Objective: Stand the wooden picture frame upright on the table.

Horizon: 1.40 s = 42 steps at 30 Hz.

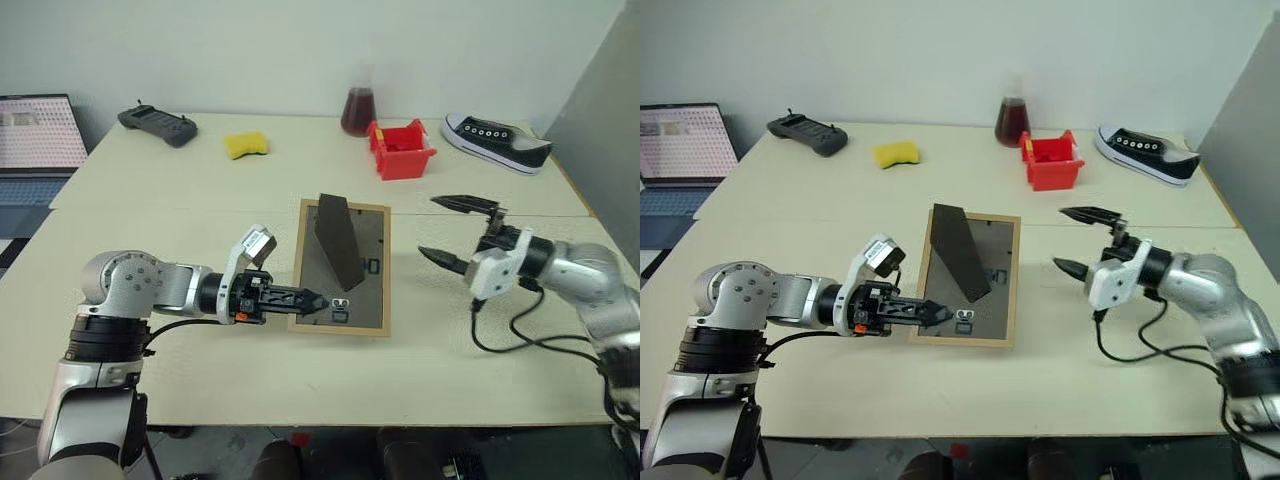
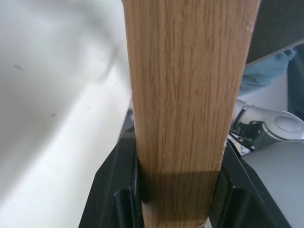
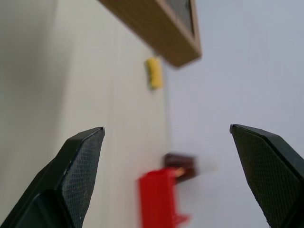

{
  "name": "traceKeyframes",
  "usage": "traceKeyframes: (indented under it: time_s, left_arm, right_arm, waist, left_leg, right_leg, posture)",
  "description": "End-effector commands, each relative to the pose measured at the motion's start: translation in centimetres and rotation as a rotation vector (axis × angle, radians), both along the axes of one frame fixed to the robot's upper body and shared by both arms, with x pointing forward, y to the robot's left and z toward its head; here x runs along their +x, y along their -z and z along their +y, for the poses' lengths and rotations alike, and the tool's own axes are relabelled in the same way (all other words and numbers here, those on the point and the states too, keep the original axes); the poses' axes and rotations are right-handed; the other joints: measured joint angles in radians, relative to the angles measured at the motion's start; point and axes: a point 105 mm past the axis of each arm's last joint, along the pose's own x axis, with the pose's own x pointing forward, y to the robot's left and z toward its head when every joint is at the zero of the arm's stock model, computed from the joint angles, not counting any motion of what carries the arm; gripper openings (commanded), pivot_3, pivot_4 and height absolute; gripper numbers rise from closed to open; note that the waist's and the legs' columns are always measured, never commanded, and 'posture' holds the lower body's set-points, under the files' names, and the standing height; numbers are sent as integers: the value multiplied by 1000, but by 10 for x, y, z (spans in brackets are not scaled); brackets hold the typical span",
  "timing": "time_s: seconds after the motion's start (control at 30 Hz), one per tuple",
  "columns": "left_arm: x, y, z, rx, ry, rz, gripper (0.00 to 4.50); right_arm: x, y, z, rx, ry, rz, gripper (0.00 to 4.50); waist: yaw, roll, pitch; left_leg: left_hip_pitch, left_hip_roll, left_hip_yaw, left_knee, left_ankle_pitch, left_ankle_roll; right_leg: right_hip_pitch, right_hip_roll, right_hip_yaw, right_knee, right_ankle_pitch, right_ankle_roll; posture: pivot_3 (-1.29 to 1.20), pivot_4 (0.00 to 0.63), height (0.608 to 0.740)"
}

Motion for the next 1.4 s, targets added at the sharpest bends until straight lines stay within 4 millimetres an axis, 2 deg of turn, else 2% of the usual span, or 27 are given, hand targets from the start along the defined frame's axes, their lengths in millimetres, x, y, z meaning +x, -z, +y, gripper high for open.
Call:
traceKeyframes:
  time_s: [0.03, 0.23, 0.6, 0.67, 0.7, 0.77, 0.83, 0.87, 0.97, 1.07, 1.17, 1.27, 1.4]
  left_arm:
    - [-7, -14, -7, -65, 51, -11, 1284]
    - [-13, -9, -13, -68, 62, 6, 1284]
    - [-19, -4, -12, -66, 32, 15, 1284]
    - [-20, 0, -12, -52, 25, 11, 1284]
    - [-20, 1, -13, -46, 18, 6, 1284]
    - [-19, 2, -12, -56, -2, -8, 1985]
    - [-16, 1, -10, -72, -25, -3, 2278]
    - [-15, 1, -9, -73, -35, -5, 2604]
    - [-1, -5, 2, -70, -134, -36, 3254]
    - [10, -18, 20, -55, -254, -128, 3843]
    - [16, -32, 36, 66, -393, -345, 4479]
    - [19, -42, 44, 165, -521, -549, 4500]
    - [19, -33, 42, 376, -607, -848, 4500]
  right_arm:
    - [-7, -11, 25, 12, -174, -197, 4489]
    - [-13, -13, 50, 20, -307, -285, 4489]
    - [-16, -13, 46, 53, -329, -275, 2087]
    - [-18, -11, 45, 48, -334, -272, 1690]
    - [-19, -11, 44, 48, -336, -270, 1660]
    - [-21, -11, 43, 47, -341, -268, 1637]
    - [-21, -12, 42, 55, -343, -259, 1534]
    - [-22, -12, 42, 62, -345, -251, 1392]
    - [-18, -11, 39, 107, -329, -179, 1378]
    - [-6, -4, 37, 174, -264, 7, 1376]
    - [10, 10, 41, 315, -181, 364, 1371]
    - [22, 13, 53, 533, -170, 745, 1368]
    - [28, 25, 76, 701, -214, 1228, 1364]
  waist:
    - [1, 0, 0]
    - [8, 0, 0]
    - [9, 0, 0]
    - [9, 0, 0]
    - [9, 0, 0]
    - [9, 0, 0]
    - [10, 0, 0]
    - [10, 0, 0]
    - [9, 0, 0]
    - [8, 0, 0]
    - [6, 0, 0]
    - [7, 0, 0]
    - [12, 0, 0]
  left_leg:
    - [0, 0, 0, 0, 0, 0]
    - [1, -1, 0, 0, 1, -1]
    - [3, -2, 0, 1, 1, -2]
    - [4, -2, 0, 1, 1, -2]
    - [4, -2, 0, 1, 1, -2]
    - [4, -2, 0, 1, 1, -2]
    - [4, -2, 0, 1, 1, -2]
    - [4, -2, 0, 1, 1, -2]
    - [4, -2, 0, 1, 1, -2]
    - [4, -2, 0, 1, 1, -2]
    - [4, -1, 0, 1, 1, -2]
    - [4, 0, -3, 0, 1, -2]
    - [4, 0, -3, 0, 2, -4]
  right_leg:
    - [0, 0, 0, 0, 0, 0]
    - [1, -2, 0, 1, 0, 0]
    - [2, -3, 1, 3, 0, 0]
    - [2, -3, 1, 3, 0, 0]
    - [2, -3, 2, 3, 0, 0]
    - [2, -2, 1, 3, 0, 0]
    - [2, -3, 1, 3, 0, 0]
    - [2, -3, 1, 4, 0, 0]
    - [2, -3, 1, 4, 0, 0]
    - [2, -2, 1, 4, 0, 0]
    - [3, -3, 1, 4, 0, 0]
    - [3, -3, 1, 5, 0, 0]
    - [3, -4, 1, 5, 0, 0]
  posture:
    - [0, 150, 740]
    - [0, 150, 740]
    - [0, 150, 740]
    - [0, 150, 740]
    - [0, 150, 740]
    - [0, 150, 740]
    - [0, 150, 740]
    - [0, 150, 740]
    - [0, 150, 740]
    - [0, 150, 740]
    - [0, 150, 740]
    - [0, 150, 740]
    - [0, 150, 740]
